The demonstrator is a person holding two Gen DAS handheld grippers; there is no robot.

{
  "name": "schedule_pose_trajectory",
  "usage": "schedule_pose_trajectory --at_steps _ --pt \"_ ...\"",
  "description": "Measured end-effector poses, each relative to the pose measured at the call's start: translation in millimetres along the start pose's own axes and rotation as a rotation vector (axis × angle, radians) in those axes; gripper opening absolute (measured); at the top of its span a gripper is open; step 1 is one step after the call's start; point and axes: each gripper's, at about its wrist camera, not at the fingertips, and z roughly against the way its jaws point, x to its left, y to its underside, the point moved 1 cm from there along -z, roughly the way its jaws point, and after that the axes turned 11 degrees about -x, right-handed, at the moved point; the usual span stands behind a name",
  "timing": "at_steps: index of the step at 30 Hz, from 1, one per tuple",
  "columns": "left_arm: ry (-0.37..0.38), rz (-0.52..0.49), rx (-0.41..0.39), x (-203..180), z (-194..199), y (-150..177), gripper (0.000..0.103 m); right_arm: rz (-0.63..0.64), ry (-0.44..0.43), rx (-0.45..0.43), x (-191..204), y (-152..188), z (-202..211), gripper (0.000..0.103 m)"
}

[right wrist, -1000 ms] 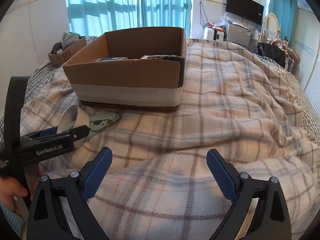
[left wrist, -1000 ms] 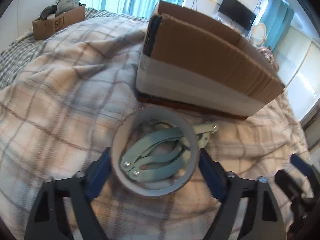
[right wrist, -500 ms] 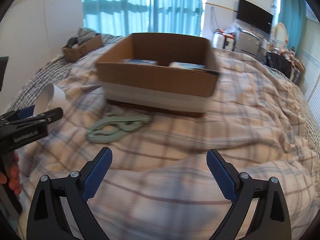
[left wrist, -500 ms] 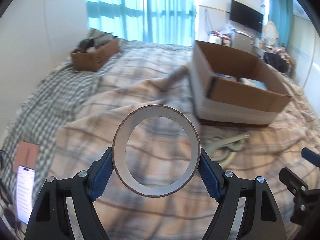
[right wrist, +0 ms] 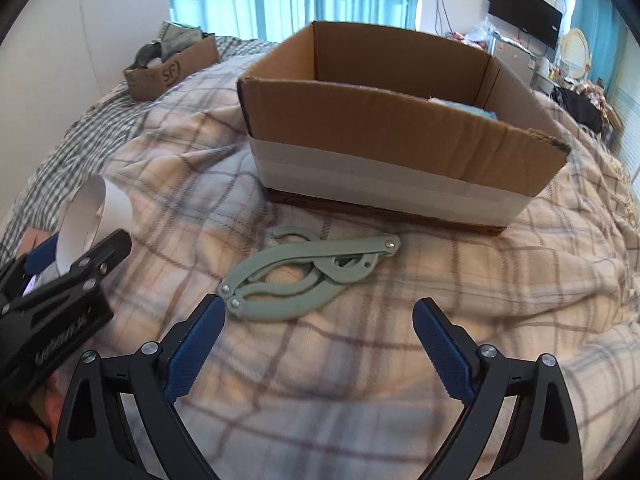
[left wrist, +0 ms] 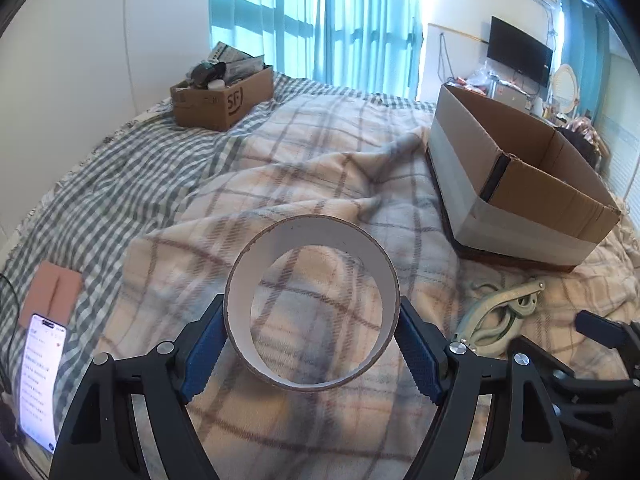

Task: Organize objects
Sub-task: 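Grasp the pale green clip with the right gripper and lift it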

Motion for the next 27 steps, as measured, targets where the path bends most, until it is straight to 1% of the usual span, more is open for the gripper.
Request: schedule_pose_trajectory --at_steps 11,14,17,19,20,21,22,24,25,26,27 --pt "-0.041 0.030 -0.036 11.9 -4.0 -0.7 0.082 -0.069 0.037 0.048 11.8 -7.7 -42.4 0.095" --pt "-0.042 0.034 -0.027 12.8 -5.6 0.4 0.082 -0.025 0.080 0.077 22.2 -2.5 -59.2 0.095" --pt "-0.038 0.036 -0.011 12.4 -8.7 1.9 0.082 -0.002 0.083 0.089 23.3 1.3 -63.2 0.094" --pt "-0.032 0.030 -0.002 10.2 -9.8 3.1 0.082 0.010 0.065 0.095 21.5 3.3 -58.4 0.083" --pt "-0.025 0.025 0.000 8.7 -9.9 3.4 0.082 0.023 0.058 0.100 20.6 5.3 -53.7 0.073" --pt "-0.021 0.022 0.000 8.0 -9.9 3.7 0.082 0.041 0.047 0.103 19.3 8.7 -46.7 0.067" --pt "-0.017 0.021 -0.001 7.4 -9.3 3.8 0.082 0.055 0.038 0.106 17.8 11.8 -40.7 0.065" --pt "-0.010 0.024 -0.003 7.0 -8.4 4.1 0.082 0.083 0.021 0.108 11.9 19.4 -25.5 0.050" --pt "-0.007 0.027 -0.004 7.0 -7.9 4.1 0.082 0.089 0.021 0.114 8.1 22.7 -19.6 0.046" --pt "-0.003 0.031 -0.004 7.1 -7.1 4.1 0.082 0.094 0.019 0.118 3.1 25.8 -12.2 0.037" --pt "0.005 0.036 -0.005 6.9 -5.9 4.3 0.082 0.096 0.015 0.118 -1.1 27.2 -6.3 0.031"
